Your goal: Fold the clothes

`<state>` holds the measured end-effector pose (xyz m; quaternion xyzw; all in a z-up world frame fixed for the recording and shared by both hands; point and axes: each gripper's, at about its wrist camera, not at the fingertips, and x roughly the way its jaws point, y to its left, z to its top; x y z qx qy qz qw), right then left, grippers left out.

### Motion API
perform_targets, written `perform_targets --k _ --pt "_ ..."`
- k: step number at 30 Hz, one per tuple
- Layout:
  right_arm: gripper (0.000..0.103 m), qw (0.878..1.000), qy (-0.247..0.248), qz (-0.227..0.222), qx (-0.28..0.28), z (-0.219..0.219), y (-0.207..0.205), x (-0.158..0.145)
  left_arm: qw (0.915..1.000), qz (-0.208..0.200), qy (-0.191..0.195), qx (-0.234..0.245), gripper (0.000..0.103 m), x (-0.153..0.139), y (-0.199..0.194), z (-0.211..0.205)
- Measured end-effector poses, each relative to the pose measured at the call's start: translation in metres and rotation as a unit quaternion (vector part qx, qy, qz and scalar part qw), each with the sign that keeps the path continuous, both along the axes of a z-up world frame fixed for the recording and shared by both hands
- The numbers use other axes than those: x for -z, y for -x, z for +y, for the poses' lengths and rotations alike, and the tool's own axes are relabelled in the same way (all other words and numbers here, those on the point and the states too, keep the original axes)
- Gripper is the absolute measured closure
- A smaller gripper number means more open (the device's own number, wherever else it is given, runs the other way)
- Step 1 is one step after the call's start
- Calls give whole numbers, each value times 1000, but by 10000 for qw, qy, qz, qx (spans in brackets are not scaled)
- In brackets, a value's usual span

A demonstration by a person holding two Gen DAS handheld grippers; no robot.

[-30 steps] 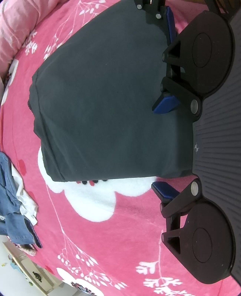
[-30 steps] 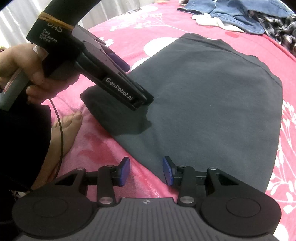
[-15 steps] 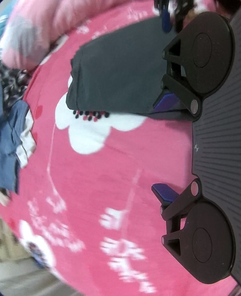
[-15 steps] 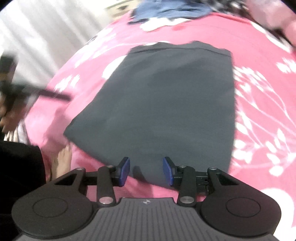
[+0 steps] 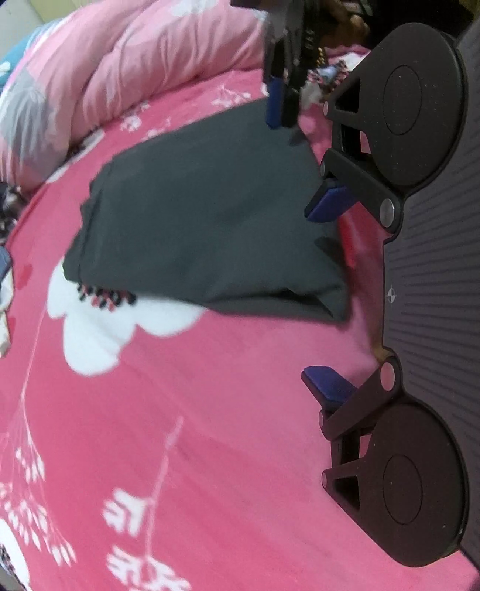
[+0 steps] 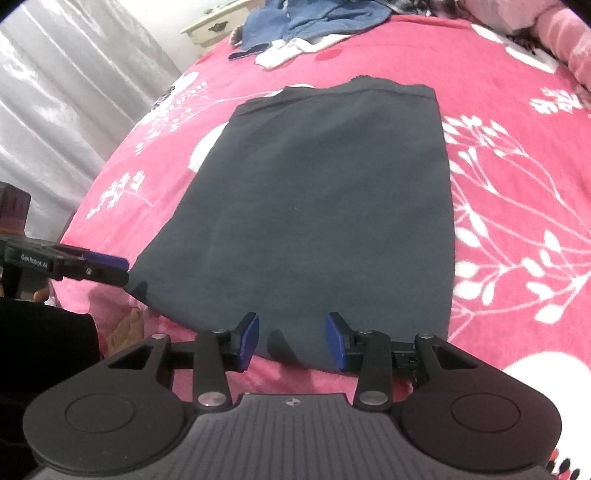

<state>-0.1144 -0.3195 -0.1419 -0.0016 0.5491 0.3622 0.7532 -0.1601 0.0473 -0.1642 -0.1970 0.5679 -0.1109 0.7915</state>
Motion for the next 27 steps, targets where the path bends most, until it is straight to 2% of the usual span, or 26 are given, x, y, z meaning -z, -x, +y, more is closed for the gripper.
perform_targets --k 7,9,14,18,21,27 --pt "60 9998 -5 -10 206 -4 -1 -3 9982 300 433 293 18 20 -5 -9" --pt "57 9995 -19 -7 313 -7 -4 -3 9977 333 454 381 18 24 -3 -13" --pt "56 9975 -106 -37 694 -19 -13 -7 9985 110 507 189 20 22 -1 -8" --pt "49 9931 -213 -163 1145 -37 -22 -16 9980 -95 620 -116 20 20 -2 4" --pt "48 9875 -273 -27 1554 -51 -33 -14 9962 -203 800 -285 20 24 -9 11" --pt "44 9757 -517 285 2111 -70 -64 3 9943 -334 982 -239 20 29 -30 12"
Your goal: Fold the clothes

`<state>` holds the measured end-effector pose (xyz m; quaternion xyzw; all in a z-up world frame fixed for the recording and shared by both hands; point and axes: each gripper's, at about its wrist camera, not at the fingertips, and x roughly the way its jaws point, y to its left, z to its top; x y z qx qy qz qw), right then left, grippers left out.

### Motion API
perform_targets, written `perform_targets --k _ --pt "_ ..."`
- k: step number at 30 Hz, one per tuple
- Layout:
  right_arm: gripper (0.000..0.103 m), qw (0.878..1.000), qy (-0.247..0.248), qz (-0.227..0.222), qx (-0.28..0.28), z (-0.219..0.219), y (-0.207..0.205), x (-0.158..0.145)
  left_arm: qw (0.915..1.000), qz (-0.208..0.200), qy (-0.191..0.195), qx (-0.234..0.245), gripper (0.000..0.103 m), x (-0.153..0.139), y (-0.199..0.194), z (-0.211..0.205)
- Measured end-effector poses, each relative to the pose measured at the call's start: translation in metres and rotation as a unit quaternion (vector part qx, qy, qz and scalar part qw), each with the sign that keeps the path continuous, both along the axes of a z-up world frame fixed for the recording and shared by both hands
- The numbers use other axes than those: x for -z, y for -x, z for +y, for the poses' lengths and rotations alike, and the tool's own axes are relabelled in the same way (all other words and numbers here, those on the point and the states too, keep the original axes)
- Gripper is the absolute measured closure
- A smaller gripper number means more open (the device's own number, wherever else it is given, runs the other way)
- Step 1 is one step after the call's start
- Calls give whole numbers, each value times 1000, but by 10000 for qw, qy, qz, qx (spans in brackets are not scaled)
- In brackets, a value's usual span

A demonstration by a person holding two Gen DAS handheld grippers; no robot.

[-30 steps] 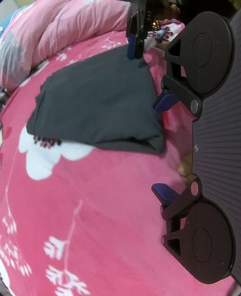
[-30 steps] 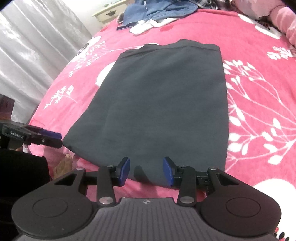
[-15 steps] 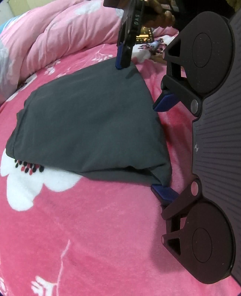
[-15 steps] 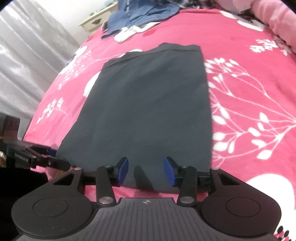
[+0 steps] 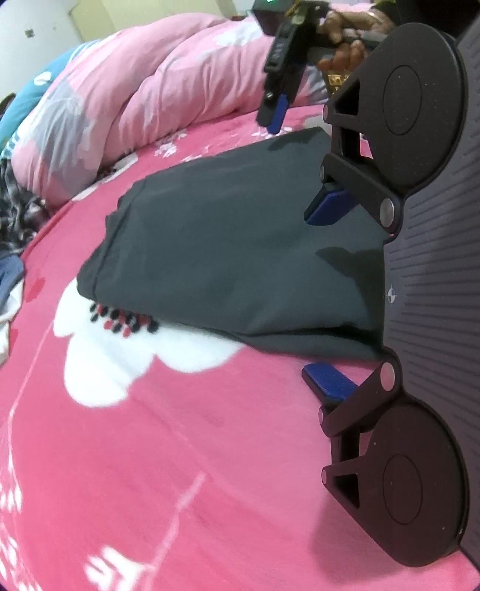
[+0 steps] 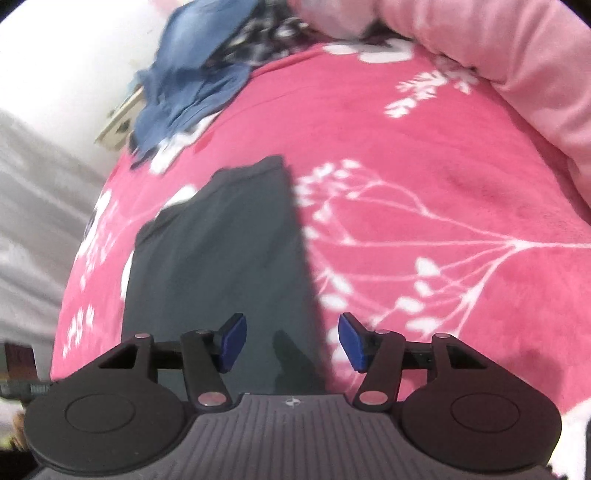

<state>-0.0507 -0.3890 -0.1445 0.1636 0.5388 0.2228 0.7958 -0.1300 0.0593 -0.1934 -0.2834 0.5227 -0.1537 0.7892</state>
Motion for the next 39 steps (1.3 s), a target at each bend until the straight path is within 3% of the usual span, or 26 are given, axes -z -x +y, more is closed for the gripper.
perform_targets --k 5,11,22,31,37,39 --pt "43 9991 -307 288 67 2 -29 18 9999 -80 148 -19 19 4 -18 2" --pt "35 9959 -641 642 57 -2 -24 29 9972 -167 599 -409 11 15 -19 8" --pt "35 9843 -1195 1296 49 -8 -11 49 9991 -166 370 103 11 12 11 -10" --pt "35 9710 -1524 1843 68 -14 9 61 9949 127 999 -15 11 22 28 -1" --pt "39 9750 -1298 1804 -88 -7 6 57 9931 261 1125 189 15 23 26 -2" --pt "45 9769 -1211 1755 -127 -8 7 56 9917 350 1237 65 22 25 24 1"
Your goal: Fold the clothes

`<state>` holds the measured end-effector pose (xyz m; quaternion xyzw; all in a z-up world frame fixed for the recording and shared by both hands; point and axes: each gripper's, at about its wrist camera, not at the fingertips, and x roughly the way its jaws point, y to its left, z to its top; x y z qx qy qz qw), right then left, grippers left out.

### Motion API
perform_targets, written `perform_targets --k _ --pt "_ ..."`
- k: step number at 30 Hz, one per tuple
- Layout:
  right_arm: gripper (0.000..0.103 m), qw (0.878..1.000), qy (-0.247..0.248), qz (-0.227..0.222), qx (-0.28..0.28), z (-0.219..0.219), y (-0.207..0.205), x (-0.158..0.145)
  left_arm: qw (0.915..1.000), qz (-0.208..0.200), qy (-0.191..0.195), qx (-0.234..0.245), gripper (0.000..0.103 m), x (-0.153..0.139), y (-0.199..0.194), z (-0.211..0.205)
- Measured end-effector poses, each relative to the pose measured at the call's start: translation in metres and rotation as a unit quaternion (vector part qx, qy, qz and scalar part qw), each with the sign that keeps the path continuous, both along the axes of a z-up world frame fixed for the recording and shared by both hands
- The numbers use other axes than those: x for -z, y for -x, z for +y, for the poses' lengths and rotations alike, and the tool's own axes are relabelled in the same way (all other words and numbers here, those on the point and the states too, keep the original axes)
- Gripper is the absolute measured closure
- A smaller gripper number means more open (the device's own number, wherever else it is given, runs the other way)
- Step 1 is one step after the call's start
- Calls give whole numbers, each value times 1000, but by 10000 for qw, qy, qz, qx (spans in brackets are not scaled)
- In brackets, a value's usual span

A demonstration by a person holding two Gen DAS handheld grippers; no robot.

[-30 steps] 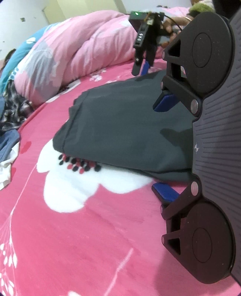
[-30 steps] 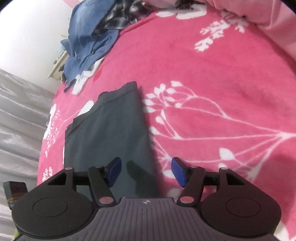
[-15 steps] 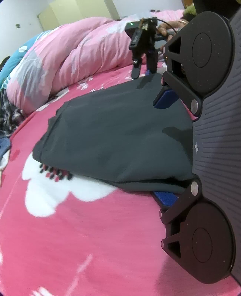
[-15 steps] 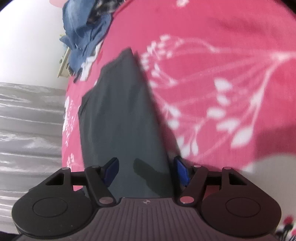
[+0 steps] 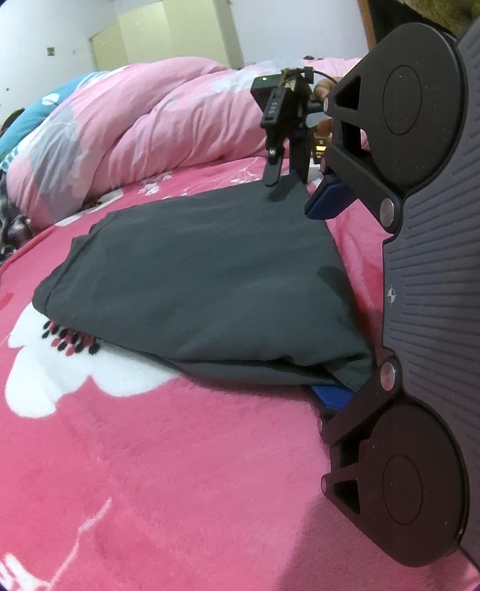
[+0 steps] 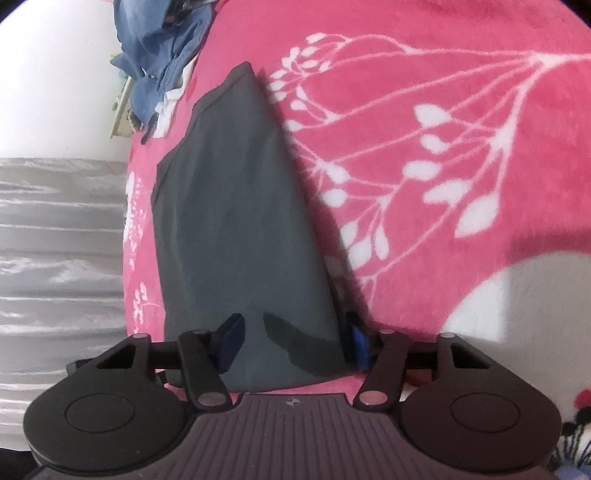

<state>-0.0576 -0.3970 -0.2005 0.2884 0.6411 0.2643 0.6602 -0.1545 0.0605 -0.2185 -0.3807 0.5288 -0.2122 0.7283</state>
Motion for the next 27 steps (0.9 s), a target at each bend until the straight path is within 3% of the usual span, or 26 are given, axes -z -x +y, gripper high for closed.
perform_targets --k 3,4,14,21,27 --pt "56 9999 71 -79 -58 -3 1 -2 9995 95 246 -167 42 3 -1 5" --pt "57 9999 61 -101 -68 -5 2 -2 9993 72 317 -201 44 3 -1 6" --pt "60 9986 -442 -33 287 -21 0 3 9947 -363 836 -485 46 -5 -1 10" --pt "60 9985 -444 138 276 -26 3 11 9991 31 367 -206 45 6 0 1" --pt "59 9981 -500 299 196 -30 11 13 9997 56 203 -103 43 5 1 -4"
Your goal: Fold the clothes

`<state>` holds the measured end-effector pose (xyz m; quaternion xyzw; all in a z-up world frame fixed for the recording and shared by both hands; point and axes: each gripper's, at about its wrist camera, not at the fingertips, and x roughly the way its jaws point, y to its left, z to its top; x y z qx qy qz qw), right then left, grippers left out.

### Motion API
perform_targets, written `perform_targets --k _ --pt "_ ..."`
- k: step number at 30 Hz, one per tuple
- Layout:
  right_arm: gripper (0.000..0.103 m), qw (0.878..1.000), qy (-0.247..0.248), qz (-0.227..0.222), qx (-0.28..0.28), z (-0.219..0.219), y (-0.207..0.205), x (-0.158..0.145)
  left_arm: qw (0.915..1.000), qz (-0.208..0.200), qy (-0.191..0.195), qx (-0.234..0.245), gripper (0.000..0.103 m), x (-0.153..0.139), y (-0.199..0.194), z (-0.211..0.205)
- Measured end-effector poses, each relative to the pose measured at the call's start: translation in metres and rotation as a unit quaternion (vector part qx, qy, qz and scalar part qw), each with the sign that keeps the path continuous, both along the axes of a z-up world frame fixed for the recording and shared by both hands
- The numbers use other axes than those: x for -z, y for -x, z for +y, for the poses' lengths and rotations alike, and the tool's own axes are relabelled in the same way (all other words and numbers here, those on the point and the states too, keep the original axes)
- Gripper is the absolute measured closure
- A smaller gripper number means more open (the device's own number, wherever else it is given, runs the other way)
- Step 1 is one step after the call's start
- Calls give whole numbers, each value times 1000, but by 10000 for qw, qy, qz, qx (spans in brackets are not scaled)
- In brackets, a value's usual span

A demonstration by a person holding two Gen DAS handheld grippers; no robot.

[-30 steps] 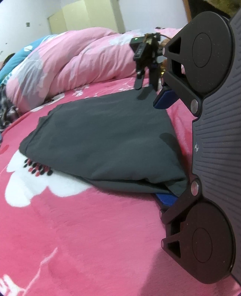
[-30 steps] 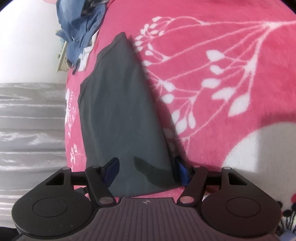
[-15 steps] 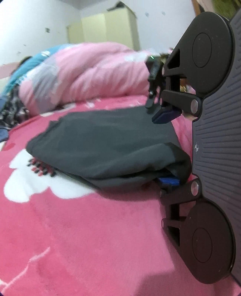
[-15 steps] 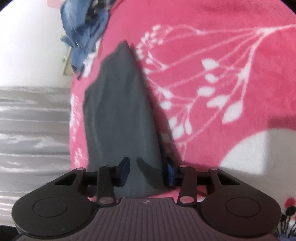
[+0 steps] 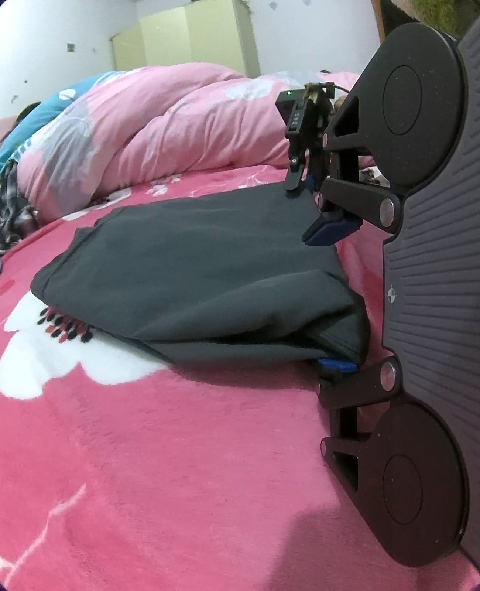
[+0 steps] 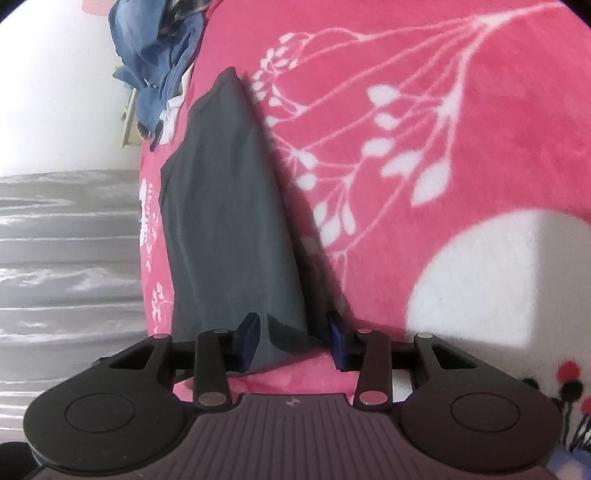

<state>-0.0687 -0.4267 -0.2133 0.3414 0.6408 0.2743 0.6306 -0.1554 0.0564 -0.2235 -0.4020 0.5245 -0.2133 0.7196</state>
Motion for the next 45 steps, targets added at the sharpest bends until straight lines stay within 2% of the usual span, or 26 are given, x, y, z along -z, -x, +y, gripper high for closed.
perform_targets --k 3,4,6,8,11,12,15,16,17,18,19,21,23,24,25,27,29,31,34,36,39,41,42,44,45 --pt "61 9999 -78 -66 15 4 -4 -1 10000 39 17 -88 47 1 -5 -2" --pt "63 9998 -110 -134 20 6 -5 -4 9999 -29 53 -124 58 0 -5 -2" --pt "71 9996 -126 -248 -21 9 -6 -7 9994 -213 178 -209 68 -3 -5 0" --pt "71 9993 -92 -338 -112 11 -6 -10 9993 -231 166 -239 68 -4 -6 2" --pt "74 9994 165 -242 -201 14 -4 -1 9999 2 -83 -129 71 5 -6 1" --pt "82 9994 146 -261 -144 13 -3 -2 9998 47 -89 -145 76 7 -5 2" --pt "85 9990 -125 -429 89 6 -2 -10 9996 2 70 -282 87 4 -3 5" --pt "84 9988 1 -464 157 4 -3 -13 9992 -10 174 -359 87 2 -3 7" --pt "78 9984 132 -500 223 3 -4 -17 9988 -8 260 -425 87 1 -4 8" --pt "66 9970 442 -592 236 0 -6 -23 9982 -3 342 -483 87 0 -5 10" --pt "61 9947 593 -805 232 -1 -6 -32 9978 15 405 -531 87 -1 -6 11" --pt "60 9875 823 -1337 159 -1 -3 -54 9970 110 498 -587 87 -2 -10 11" --pt "60 9695 1164 -2153 -90 11 3 -81 9956 264 614 -654 87 0 -13 11" --pt "60 9571 1228 -2595 -403 25 9 -94 9947 346 674 -689 87 2 -14 11" --pt "60 9417 1286 -3025 -717 39 15 -106 9938 428 734 -724 87 3 -15 11" --pt "60 9107 1307 -3611 -1522 77 28 -117 9914 592 853 -794 87 5 -18 12" --pt "59 8612 1367 -4224 -2476 126 50 -120 9892 726 951 -852 87 8 -19 13" --pt "56 8130 1347 -4617 -3283 168 73 -112 9881 779 995 -877 87 8 -19 14" --pt "55 7401 1457 -5030 -4220 209 108 -97 9876 778 1042 -875 87 7 -19 14" --pt "55 6931 1739 -5354 -4503 226 125 -87 9876 734 1084 -862 87 5 -19 14" --pt "56 6595 1915 -5602 -4633 238 136 -74 9878 679 1138 -821 87 3 -20 13" --pt "60 6460 2024 -5771 -4568 243 137 -68 9881 644 1156 -789 87 2 -20 12" --pt "72 6419 2070 -5807 -4559 245 137 -66 9884 625 1155 -769 87 2 -20 12" --pt "90 6411 2107 -5812 -4547 249 135 -63 9886 618 1168 -725 86 3 -19 12" --pt "96 6438 2116 -5802 -4518 250 134 -63 9883 632 1187 -721 86 5 -19 13"
